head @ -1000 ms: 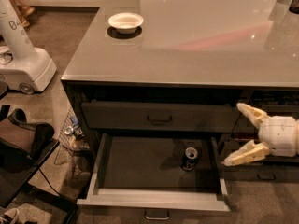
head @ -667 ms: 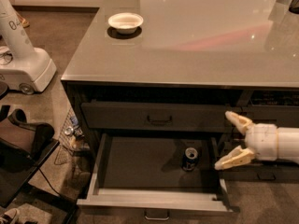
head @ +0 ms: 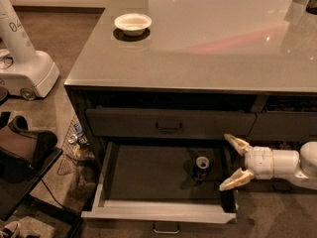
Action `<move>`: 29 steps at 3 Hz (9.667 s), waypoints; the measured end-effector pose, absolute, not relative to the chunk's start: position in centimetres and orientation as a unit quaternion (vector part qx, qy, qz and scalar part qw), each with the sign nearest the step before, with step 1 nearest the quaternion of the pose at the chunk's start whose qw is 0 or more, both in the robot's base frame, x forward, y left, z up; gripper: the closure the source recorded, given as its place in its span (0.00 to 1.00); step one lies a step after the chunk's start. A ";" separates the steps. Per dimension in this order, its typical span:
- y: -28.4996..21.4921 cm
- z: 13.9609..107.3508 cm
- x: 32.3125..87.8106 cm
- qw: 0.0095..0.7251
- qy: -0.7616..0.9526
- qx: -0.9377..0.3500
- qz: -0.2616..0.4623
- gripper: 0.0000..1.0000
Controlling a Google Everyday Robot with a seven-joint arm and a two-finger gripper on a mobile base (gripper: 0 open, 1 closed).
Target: Pick pepsi can from middle drawer and place on counter
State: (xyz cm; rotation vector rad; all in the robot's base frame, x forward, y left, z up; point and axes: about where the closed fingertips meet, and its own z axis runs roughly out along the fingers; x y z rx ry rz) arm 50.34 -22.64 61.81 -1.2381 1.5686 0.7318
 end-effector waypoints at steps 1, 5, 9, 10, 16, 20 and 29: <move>-21.7 58.2 51.3 0.497 0.620 -0.515 0.322 0.00; -18.6 48.7 54.7 0.460 0.629 -0.517 0.355 0.00; -17.8 44.0 57.9 0.379 0.674 -0.545 0.325 0.70; -17.8 44.1 57.9 0.379 0.674 -0.545 0.324 0.94; -17.6 83.0 56.3 0.417 0.680 -0.457 0.393 1.00; -19.9 98.8 68.5 0.464 0.716 -0.399 0.335 1.00; -20.8 93.9 72.7 0.538 0.673 -0.455 0.223 0.00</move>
Offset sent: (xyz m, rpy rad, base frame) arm 0.0371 0.0287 -0.1080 0.0942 -0.0013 0.0830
